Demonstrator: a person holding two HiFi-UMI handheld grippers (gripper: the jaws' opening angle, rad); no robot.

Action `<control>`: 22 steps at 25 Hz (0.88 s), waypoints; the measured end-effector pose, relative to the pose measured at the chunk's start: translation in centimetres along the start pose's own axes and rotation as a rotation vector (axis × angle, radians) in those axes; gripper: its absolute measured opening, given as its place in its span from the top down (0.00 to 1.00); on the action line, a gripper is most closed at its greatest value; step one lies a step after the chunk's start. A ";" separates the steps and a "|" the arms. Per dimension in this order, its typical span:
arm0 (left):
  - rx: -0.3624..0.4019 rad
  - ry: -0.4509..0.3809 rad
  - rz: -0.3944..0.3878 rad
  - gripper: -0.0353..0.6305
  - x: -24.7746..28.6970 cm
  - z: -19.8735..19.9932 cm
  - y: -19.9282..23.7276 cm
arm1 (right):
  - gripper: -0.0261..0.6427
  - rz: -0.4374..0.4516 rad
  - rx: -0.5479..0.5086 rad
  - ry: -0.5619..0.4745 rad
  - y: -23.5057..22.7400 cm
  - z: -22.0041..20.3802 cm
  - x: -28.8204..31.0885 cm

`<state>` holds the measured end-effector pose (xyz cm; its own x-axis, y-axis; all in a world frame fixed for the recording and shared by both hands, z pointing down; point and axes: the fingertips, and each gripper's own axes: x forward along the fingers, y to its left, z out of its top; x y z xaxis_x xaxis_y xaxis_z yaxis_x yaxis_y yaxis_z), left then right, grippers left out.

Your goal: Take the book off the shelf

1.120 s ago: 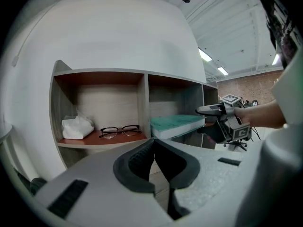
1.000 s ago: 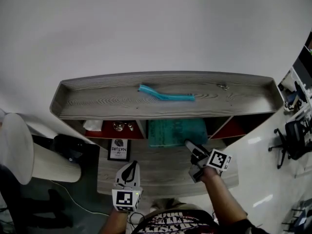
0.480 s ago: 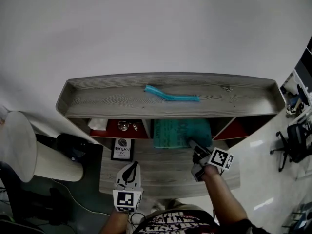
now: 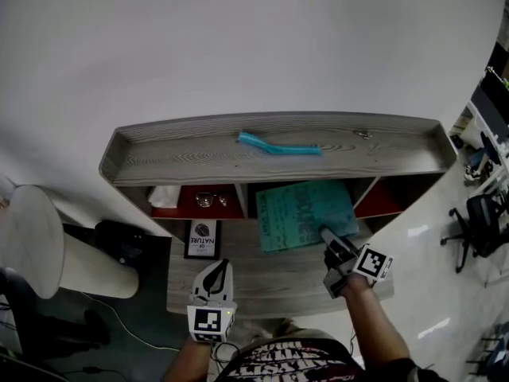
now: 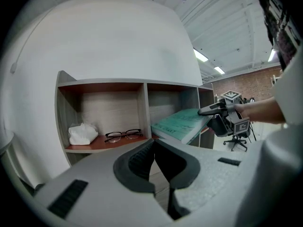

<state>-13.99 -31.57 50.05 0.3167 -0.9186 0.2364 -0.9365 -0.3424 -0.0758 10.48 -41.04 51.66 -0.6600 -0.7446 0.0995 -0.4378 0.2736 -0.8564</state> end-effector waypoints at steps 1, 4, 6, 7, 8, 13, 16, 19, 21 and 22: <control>0.003 -0.003 -0.002 0.94 -0.3 0.1 0.0 | 0.62 0.015 0.005 -0.003 0.4 -0.1 -0.3; 0.015 -0.007 -0.007 0.94 -1.3 0.2 -0.1 | 0.63 0.057 -0.001 -0.008 1.5 -0.4 -1.3; 0.021 -0.010 -0.008 0.94 -1.9 0.3 -0.1 | 0.64 0.071 -0.009 -0.007 2.0 -0.8 -2.0; 0.024 -0.011 -0.009 0.94 -2.2 0.2 -0.1 | 0.64 0.080 -0.008 -0.008 2.2 -1.0 -2.3; 0.024 -0.011 -0.010 0.94 -2.5 0.1 -0.1 | 0.64 0.090 -0.001 -0.012 2.4 -1.2 -2.7; 0.029 -0.008 -0.018 0.94 -4.0 -0.2 -0.4 | 0.68 0.096 0.014 -0.022 2.9 -2.3 -4.0; 0.036 -0.007 -0.026 0.94 -4.8 -0.3 -0.6 | 0.70 0.025 0.010 0.022 1.3 -4.2 -5.0; 0.035 -0.007 -0.032 0.94 -5.4 -0.6 -0.7 | 0.70 -0.130 0.057 0.079 -2.0 -6.9 -6.5; 0.034 -0.006 -0.036 0.94 -5.8 -0.7 -0.8 | 0.70 -0.140 0.079 0.099 -2.8 -8.4 -6.8; 0.035 -0.007 -0.036 0.94 -6.0 -0.8 -0.8 | 0.70 -0.133 0.084 0.106 -3.1 -9.0 -6.8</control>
<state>-15.29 -25.66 49.48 0.3511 -0.9068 0.2331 -0.9187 -0.3817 -0.1011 10.86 -31.33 58.14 -0.6624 -0.7011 0.2638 -0.4757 0.1216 -0.8712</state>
